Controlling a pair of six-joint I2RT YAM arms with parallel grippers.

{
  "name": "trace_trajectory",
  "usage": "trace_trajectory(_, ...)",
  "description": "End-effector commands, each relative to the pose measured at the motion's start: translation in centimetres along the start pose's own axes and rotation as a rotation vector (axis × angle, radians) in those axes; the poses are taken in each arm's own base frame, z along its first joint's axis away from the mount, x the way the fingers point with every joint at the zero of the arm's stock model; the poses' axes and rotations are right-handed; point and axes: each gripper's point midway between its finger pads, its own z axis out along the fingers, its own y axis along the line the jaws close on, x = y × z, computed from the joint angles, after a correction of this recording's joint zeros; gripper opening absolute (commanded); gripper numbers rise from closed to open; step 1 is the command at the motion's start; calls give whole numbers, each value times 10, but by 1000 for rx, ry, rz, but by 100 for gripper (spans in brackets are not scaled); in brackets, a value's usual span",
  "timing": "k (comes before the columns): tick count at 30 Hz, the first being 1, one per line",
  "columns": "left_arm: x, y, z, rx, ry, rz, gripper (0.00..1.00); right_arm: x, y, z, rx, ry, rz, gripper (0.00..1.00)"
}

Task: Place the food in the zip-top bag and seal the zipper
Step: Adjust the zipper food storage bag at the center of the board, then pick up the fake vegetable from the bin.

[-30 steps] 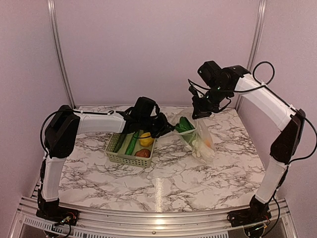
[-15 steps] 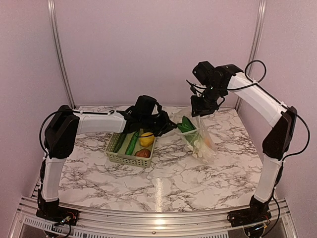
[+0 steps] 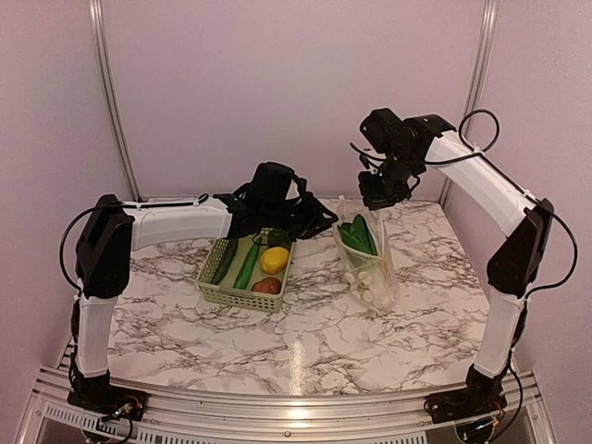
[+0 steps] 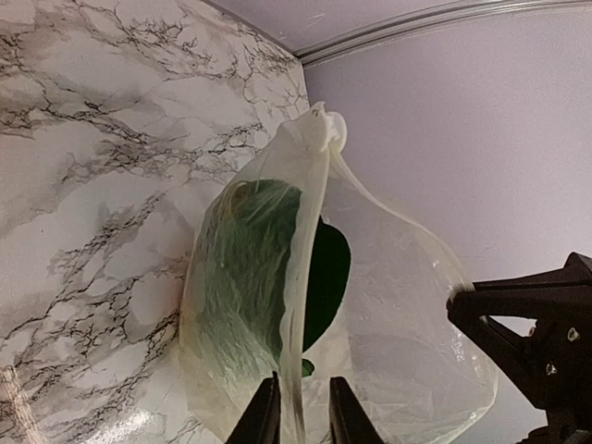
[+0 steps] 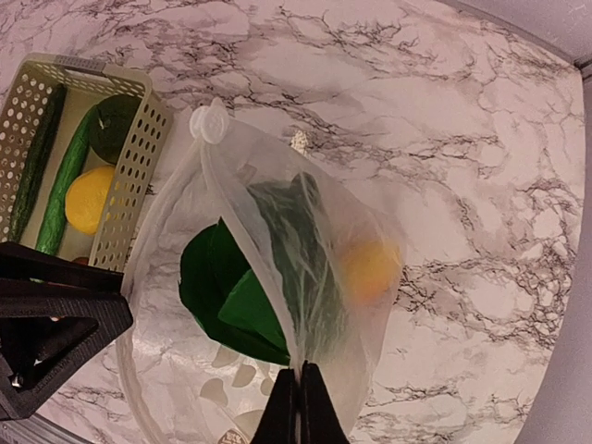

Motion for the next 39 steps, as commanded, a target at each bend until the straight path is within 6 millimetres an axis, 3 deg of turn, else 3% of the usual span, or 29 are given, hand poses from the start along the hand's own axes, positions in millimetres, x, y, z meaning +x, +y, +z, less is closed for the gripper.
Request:
trace_trajectory(1, -13, -29, -23, 11, -42, 77, 27, 2, -4, -4, 17, -7, -1, 0)
trace_trajectory(4, -13, -32, -28, 13, -45, 92, 38, 4, 1, -4, 1, -4, -14, 0)
trace_trajectory(5, -12, -33, -30, 14, -43, 100, 46, 4, 3, -6, -7, -10, -20, 0)
trace_trajectory(6, -14, -35, -33, 15, -48, 119, 60, 3, 5, -8, -11, -19, -28, 0)
trace_trajectory(7, -17, -36, -37, 3, -58, 148, 87, 1, 5, -10, -14, -28, -31, 0)
trace_trajectory(8, -21, -34, -45, -31, -69, 176, 97, -1, 6, -14, -21, -39, -33, 0)
trace_trajectory(11, -48, -31, -86, -172, -182, 340, 99, -7, 11, -25, -54, -75, -45, 0)
trace_trajectory(14, -77, -46, -153, -382, -373, 683, 99, -8, 14, -34, -86, -104, -55, 0)
trace_trajectory(16, -81, -36, -177, -512, -423, 880, 99, -7, 18, -36, -113, -111, -70, 0)
trace_trajectory(18, -87, -12, -192, -603, -455, 867, 99, -6, 20, -37, -132, -119, -70, 0)
trace_trajectory(20, -85, 16, -193, -619, -400, 794, 99, -4, 24, -35, -155, -116, -73, 0)
trace_trajectory(22, -74, 26, -189, -589, -320, 750, 99, -2, 27, -30, -168, -103, -78, 0)
trace_trajectory(26, -55, 60, -185, -727, -122, 683, 99, 1, 32, -24, -190, -83, -88, 0)
trace_trajectory(29, -45, 72, -181, -755, -36, 694, 99, -1, 37, -24, -215, -82, -95, 0)
trace_trajectory(33, -57, 65, -194, -780, -125, 658, 99, -5, 40, -28, -226, -85, -109, 0)
trace_trajectory(35, -69, 86, -211, -927, -204, 589, 99, -4, 40, -28, -225, -85, -115, 0)
trace_trajectory(39, -60, 113, -182, -940, 19, 688, 99, -1, 40, -24, -225, -76, -124, 0)
